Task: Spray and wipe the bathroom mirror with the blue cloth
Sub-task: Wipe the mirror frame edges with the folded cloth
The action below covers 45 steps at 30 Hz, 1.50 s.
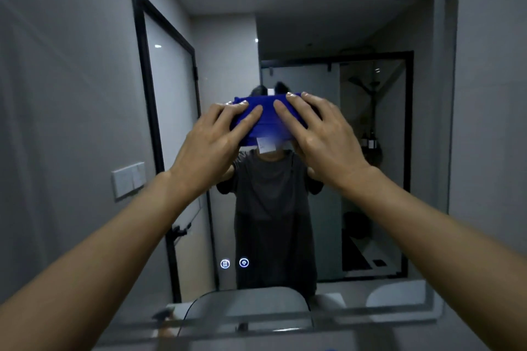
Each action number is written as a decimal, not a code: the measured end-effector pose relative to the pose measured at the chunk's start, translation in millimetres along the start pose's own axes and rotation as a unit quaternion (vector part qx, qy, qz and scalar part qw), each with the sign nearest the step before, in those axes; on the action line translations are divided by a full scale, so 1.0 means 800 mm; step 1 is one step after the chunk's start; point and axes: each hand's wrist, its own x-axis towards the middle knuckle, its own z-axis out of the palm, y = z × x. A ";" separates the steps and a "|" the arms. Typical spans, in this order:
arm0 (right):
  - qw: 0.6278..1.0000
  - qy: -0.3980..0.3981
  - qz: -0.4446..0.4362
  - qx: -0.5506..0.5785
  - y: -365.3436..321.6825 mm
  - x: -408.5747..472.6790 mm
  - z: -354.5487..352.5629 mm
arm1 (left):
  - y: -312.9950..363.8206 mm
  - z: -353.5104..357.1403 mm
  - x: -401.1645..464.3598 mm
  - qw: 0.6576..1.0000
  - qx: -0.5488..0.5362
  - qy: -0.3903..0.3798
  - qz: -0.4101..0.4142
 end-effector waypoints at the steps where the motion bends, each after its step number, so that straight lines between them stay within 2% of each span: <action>1: 1.000 0.002 -0.002 0.004 -0.006 -0.012 0.000 | 0.005 0.003 -0.010 1.000 -0.004 -0.007 0.002; 4: 1.000 0.006 -0.005 0.015 -0.025 -0.049 0.004 | 0.023 0.011 -0.041 0.999 -0.023 -0.021 0.008; 8: 0.998 -0.030 0.011 0.046 -0.049 -0.094 0.004 | 0.051 0.013 -0.077 0.999 -0.047 -0.026 0.005; 22: 0.990 -0.091 0.006 0.104 -0.123 -0.222 -0.004 | 0.129 0.022 -0.189 0.983 -0.133 -0.124 -0.007; 29: 0.976 -0.164 0.010 0.145 -0.165 -0.289 -0.001 | 0.169 0.048 -0.265 0.972 -0.179 -0.152 -0.029; 40: 0.948 -0.257 0.026 0.185 -0.211 -0.341 -0.003 | 0.194 0.079 -0.331 0.958 -0.191 -0.212 -0.031; 45: 0.925 -0.314 0.030 0.212 -0.230 -0.362 -0.004 | 0.213 0.075 -0.348 0.936 -0.205 -0.283 -0.036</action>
